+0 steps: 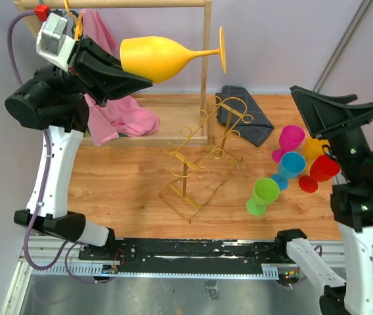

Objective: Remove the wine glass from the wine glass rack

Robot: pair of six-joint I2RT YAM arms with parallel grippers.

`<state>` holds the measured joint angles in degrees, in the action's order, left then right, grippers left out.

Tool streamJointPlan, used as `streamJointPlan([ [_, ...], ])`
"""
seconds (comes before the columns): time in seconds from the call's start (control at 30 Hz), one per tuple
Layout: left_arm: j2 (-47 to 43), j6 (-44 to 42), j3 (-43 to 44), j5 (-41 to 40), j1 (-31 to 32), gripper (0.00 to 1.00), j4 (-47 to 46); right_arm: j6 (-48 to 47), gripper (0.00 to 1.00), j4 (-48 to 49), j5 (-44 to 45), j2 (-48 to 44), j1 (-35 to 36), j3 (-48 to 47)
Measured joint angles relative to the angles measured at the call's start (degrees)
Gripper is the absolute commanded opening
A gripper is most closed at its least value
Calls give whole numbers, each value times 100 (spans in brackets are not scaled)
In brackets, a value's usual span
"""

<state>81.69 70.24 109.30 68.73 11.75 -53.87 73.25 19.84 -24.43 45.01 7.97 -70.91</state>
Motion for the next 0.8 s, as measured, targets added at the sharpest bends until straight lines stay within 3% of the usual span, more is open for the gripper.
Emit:
streamJointPlan([
  [0.13,116,-109,96,221,13,0,514,-1377,99,-2151,216,-129,0,-1370],
  [0.23,243,-557,208,251,28,0,1272,-2015,98,-3154,472,-212,0,-1722],
  [0.3,348,-1191,398,131,28,0,2092,-2247,99,-3626,595,-262,0,-1720],
  [0.5,831,-3512,1729,-1246,92,0,5088,-2411,99,-4492,850,-391,0,-1434],
  [0.6,966,-4524,2109,-1888,533,0,6236,-2500,99,-4868,1029,-417,0,-1515],
  [0.8,977,-6356,2094,-2883,2245,0,8039,-2868,99,-5742,1871,-363,0,-2194],
])
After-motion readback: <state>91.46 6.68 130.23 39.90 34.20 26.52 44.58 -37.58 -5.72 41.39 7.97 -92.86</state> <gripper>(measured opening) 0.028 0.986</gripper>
